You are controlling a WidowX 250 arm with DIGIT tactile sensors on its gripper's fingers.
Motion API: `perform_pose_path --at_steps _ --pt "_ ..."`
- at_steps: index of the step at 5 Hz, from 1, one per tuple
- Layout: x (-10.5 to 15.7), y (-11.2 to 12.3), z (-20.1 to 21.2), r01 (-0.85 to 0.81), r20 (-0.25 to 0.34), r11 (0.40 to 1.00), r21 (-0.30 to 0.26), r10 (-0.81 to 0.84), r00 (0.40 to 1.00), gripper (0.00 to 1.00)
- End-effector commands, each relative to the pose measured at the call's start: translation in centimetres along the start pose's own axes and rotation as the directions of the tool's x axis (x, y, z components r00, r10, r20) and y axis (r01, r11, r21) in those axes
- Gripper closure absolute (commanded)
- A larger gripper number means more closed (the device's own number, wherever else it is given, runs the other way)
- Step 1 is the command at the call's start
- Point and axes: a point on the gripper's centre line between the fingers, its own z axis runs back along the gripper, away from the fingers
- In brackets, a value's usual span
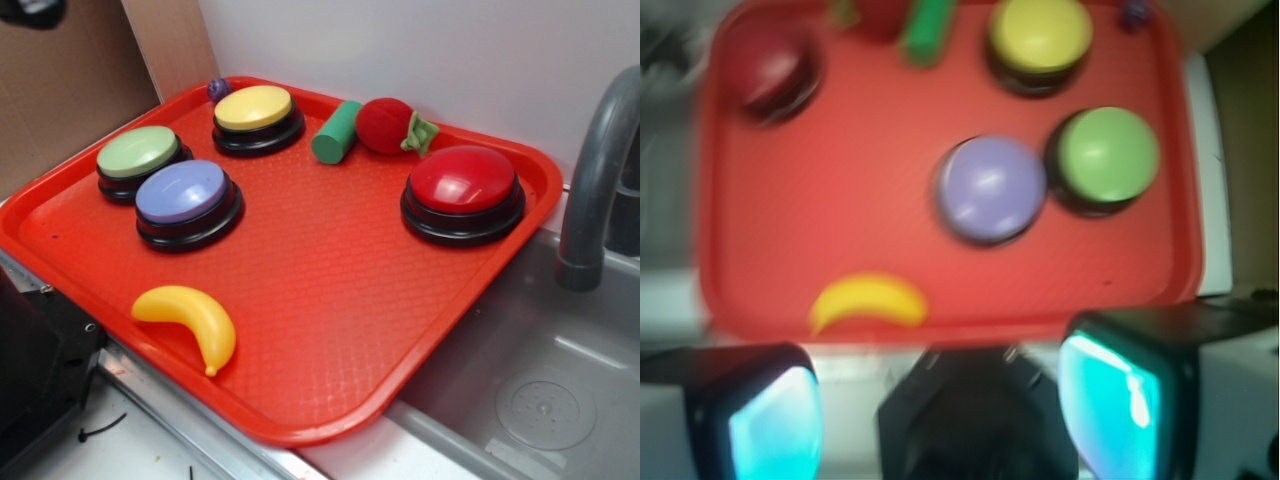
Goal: Push the green button.
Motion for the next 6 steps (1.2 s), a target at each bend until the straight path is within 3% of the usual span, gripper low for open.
perform_pose_path --at_steps 1,2,3,6 --pt "2.6 6.5 -4.0 -0.263 0.096 0.965 0.017 0.26 0.961 0.0" --pt "4.0 8.4 -6.0 -0.196 0.111 0.981 0.006 0.194 0.975 0.0" --pt "5.9 8.5 -8.6 -0.096 0.113 0.995 0.01 0.094 0.989 0.0" --pt "7.7 9.3 -15.1 -0.128 -0.039 0.991 0.036 0.129 0.991 0.0"
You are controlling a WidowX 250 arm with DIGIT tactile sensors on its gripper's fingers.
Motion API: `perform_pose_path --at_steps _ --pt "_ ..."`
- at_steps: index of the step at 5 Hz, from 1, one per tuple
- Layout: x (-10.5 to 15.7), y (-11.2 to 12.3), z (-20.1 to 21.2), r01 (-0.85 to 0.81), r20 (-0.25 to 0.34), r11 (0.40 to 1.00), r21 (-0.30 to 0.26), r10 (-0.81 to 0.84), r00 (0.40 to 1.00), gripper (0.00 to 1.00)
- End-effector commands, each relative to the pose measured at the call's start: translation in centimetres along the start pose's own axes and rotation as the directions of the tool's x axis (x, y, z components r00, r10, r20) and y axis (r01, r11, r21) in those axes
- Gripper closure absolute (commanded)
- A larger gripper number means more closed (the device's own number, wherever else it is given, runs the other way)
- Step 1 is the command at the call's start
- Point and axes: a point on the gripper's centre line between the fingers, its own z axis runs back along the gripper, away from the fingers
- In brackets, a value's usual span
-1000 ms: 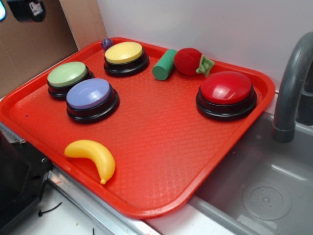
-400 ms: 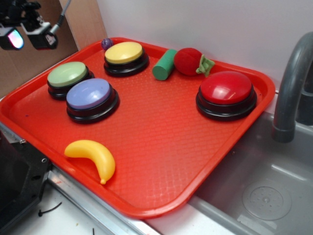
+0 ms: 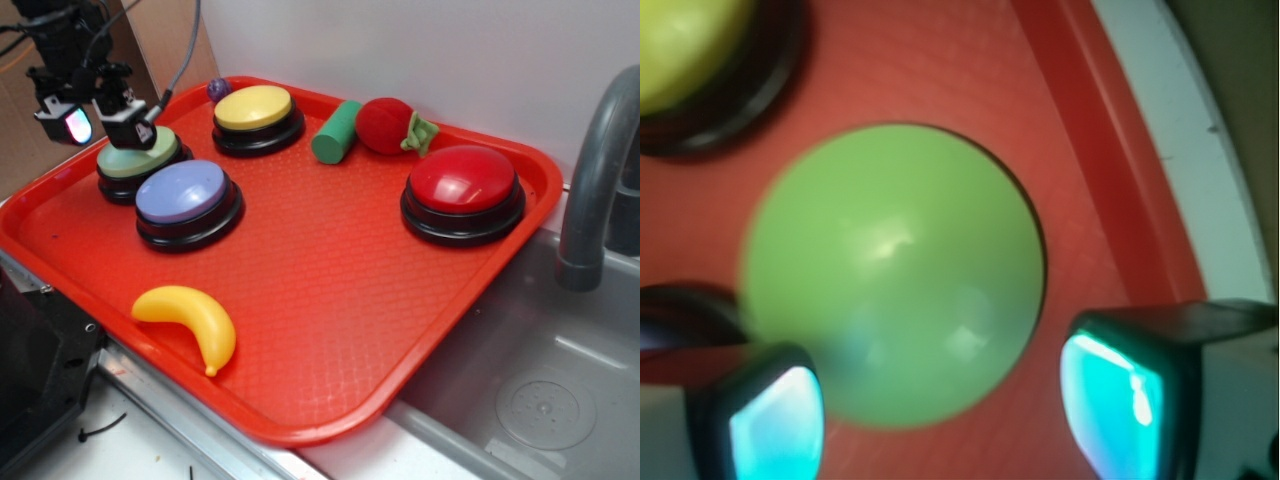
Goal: Push the green button.
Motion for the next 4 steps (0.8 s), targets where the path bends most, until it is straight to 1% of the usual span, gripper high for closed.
perform_pose_path --at_steps 1,3,4 --pt "1.1 0.2 0.2 -0.022 0.015 0.999 0.039 0.021 1.0 0.0" --pt "0.5 0.1 4.7 -0.036 0.063 0.999 0.041 0.034 0.997 0.0" --pt "0.2 -0.6 6.9 -0.032 0.069 0.998 0.054 0.029 0.997 0.0"
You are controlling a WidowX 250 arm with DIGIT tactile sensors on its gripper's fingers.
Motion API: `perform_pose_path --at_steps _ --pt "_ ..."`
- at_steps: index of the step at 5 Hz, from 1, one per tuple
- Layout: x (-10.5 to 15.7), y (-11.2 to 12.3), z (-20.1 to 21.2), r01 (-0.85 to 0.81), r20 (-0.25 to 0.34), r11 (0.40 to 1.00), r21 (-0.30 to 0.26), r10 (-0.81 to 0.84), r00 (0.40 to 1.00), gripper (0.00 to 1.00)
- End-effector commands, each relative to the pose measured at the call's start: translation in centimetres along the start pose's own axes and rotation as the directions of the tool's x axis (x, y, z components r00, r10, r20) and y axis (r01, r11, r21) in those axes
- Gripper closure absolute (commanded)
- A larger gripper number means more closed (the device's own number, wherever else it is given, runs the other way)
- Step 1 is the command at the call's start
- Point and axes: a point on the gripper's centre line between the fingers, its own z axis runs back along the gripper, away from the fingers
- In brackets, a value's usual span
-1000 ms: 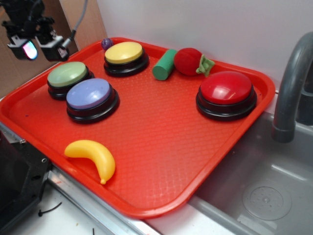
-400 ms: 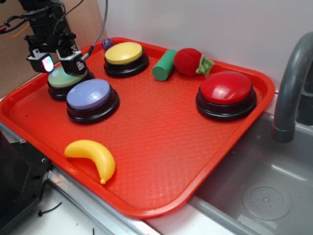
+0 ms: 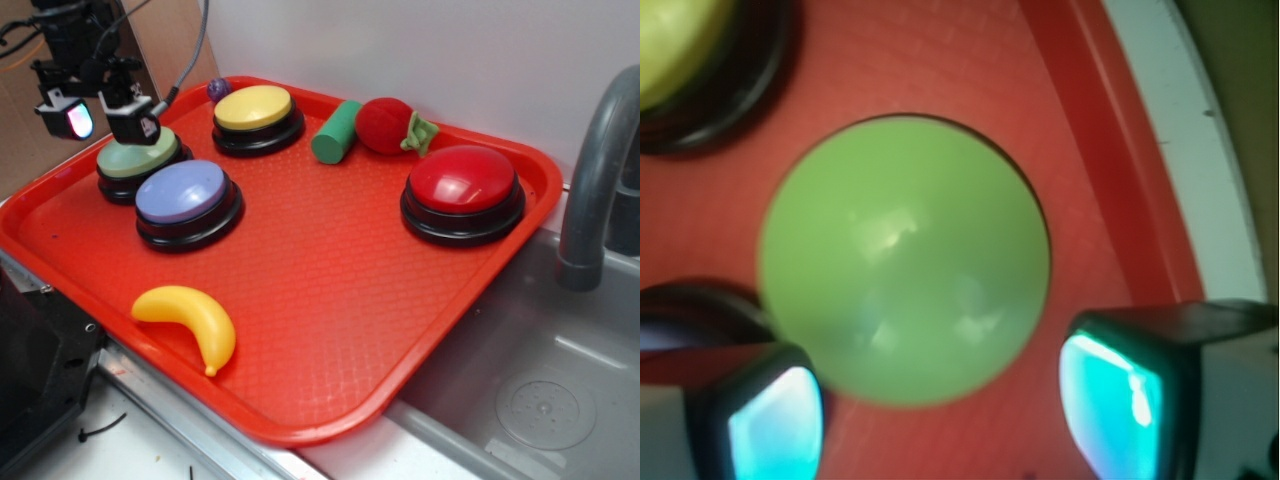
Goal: Push the green button.
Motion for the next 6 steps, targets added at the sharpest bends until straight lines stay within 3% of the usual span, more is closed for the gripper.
perform_pose_path --at_steps 1,6 --pt "0.3 -0.3 5.0 0.013 0.091 1.0 0.023 -0.015 0.996 0.0" --pt "1.0 -1.5 7.8 0.056 0.121 0.998 0.006 -0.056 0.991 0.0"
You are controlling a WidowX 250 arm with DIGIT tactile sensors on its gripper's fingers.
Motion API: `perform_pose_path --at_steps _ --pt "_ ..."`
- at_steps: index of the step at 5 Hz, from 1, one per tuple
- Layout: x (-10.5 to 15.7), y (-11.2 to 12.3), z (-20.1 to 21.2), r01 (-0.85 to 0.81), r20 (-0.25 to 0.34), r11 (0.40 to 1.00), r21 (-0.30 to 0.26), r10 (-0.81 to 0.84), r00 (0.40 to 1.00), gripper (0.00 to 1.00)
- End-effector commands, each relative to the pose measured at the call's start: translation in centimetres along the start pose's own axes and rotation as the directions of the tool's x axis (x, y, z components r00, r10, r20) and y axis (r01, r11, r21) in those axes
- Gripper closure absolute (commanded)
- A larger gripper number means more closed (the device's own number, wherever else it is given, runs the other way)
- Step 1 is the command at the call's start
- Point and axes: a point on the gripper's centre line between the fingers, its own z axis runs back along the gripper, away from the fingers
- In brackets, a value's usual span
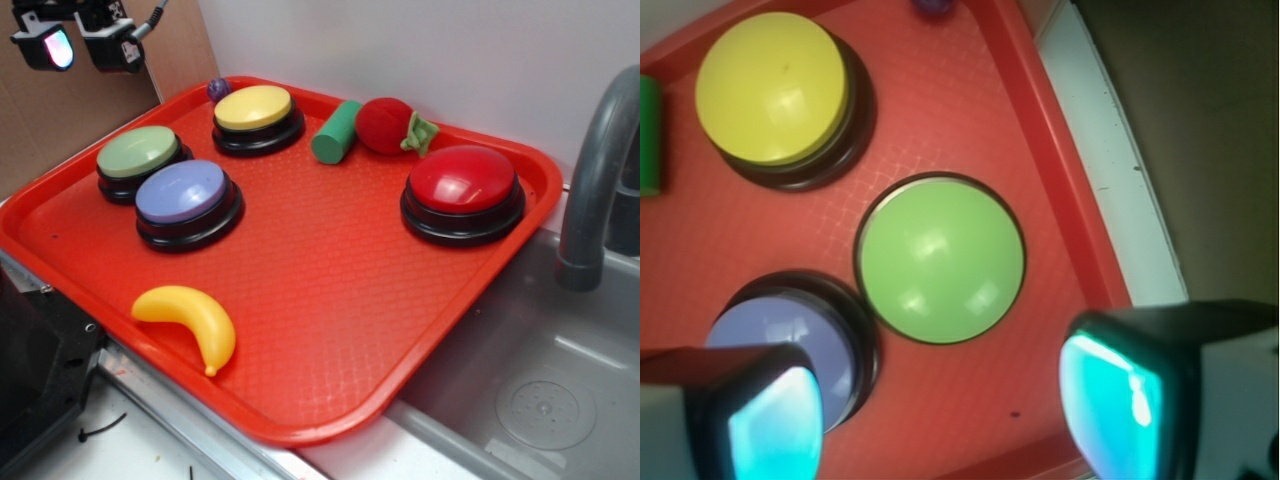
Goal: Push the green button.
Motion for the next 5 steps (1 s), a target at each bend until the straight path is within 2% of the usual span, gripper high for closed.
perform_pose_path --at_steps 1,3,5 --pt "0.8 -0.3 3.2 0.018 0.084 1.0 0.012 -0.019 0.996 0.0" --pt "0.7 -0.8 4.2 0.021 0.084 1.0 0.014 -0.022 0.996 0.0" --pt "0.2 -0.7 6.0 0.035 0.113 0.999 -0.012 -0.034 0.993 0.0"
